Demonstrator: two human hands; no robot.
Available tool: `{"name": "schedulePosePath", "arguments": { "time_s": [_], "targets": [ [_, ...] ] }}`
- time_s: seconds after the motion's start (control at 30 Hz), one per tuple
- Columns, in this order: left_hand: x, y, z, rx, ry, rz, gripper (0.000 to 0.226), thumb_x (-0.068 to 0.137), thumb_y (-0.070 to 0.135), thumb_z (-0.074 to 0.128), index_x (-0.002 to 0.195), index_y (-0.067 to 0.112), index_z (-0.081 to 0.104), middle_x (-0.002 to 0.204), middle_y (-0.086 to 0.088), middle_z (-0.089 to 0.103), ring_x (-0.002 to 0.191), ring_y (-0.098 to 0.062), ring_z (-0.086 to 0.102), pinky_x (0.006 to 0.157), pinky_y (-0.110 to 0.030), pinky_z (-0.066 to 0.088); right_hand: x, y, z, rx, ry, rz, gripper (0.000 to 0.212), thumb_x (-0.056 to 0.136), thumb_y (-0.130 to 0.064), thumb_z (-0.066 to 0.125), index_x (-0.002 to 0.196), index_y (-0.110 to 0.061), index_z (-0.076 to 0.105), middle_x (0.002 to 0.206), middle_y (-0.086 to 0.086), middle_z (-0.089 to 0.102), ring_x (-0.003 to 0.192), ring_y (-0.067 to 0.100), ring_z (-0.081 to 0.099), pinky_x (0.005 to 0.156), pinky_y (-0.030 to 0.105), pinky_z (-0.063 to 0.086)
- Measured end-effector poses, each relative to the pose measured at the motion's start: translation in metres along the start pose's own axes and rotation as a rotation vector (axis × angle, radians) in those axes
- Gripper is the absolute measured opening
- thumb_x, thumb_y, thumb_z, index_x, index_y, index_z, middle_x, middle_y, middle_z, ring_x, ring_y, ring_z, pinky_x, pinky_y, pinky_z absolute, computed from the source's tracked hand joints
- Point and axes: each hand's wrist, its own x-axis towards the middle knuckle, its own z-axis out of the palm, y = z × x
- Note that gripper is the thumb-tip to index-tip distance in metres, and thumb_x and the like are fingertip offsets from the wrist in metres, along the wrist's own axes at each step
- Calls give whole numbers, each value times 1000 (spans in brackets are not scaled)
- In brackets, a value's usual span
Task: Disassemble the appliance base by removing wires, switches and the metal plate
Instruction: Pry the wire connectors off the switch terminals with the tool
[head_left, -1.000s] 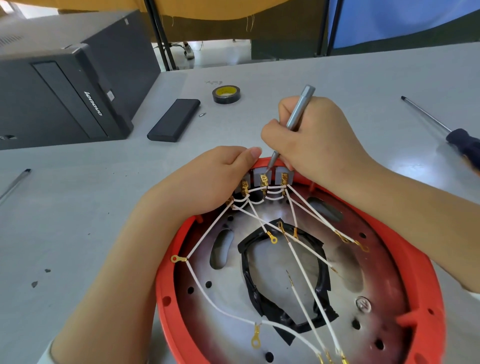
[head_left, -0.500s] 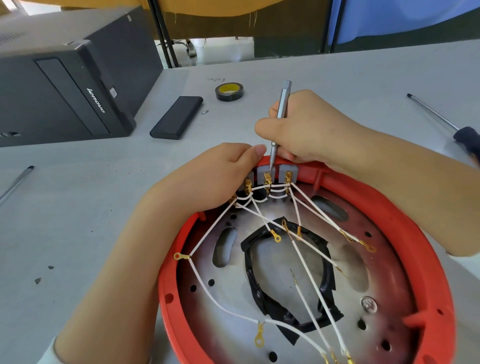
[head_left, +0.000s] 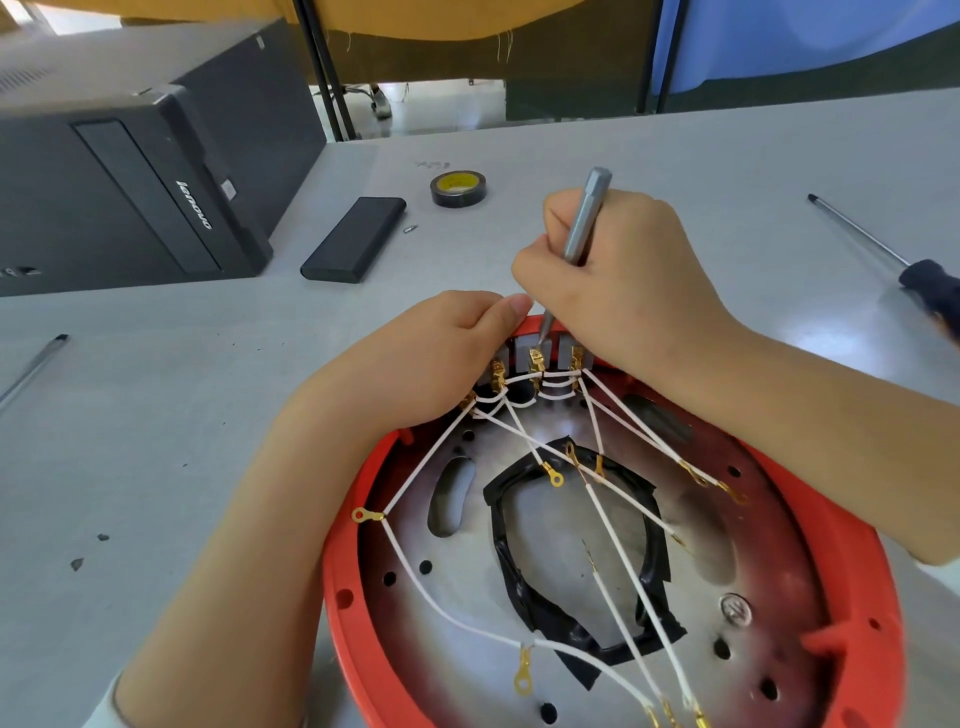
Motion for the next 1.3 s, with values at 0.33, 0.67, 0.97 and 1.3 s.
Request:
{"name": "schedulePosePath", "arguments": {
  "time_s": [0.33, 0.67, 0.97, 1.3],
  "targets": [
    [0, 3, 0, 10, 12, 2, 56, 99, 48, 28, 109, 3, 60, 95, -17, 65, 66, -14, 51, 62, -21, 41, 18, 5, 4, 51, -139, 201, 41, 76, -5, 53, 50, -15, 24, 47, -3, 18, 39, 10, 23, 38, 17, 19],
    [-1, 5, -1, 10, -9, -40, 55, 99, 48, 28, 109, 4, 60, 94, -14, 65, 72, -21, 56, 74, -26, 47, 25, 12, 8, 82, -219, 317, 40, 79, -10, 52, 50, -16, 24, 35, -8, 19, 35, 11, 24, 34, 16, 20],
    [-2, 5, -2, -8, -7, -35, 55, 99, 46, 29, 105, 1, 61, 54, 9, 47, 43, -3, 39, 47, -15, 35, 3, 3, 3, 38, 27, 3, 42, 78, -7, 54, 51, -21, 25, 45, -8, 22, 43, 8, 33, 44, 12, 28],
    [-2, 3, -1, -5, 10, -8, 50, 100, 41, 30, 96, 2, 60, 68, -7, 58, 57, -14, 47, 60, -22, 41, -2, -3, 6, -194, -42, -131, 38, 86, -23, 49, 58, -27, 23, 47, -4, 32, 45, 17, 36, 47, 26, 25]
  ]
}}
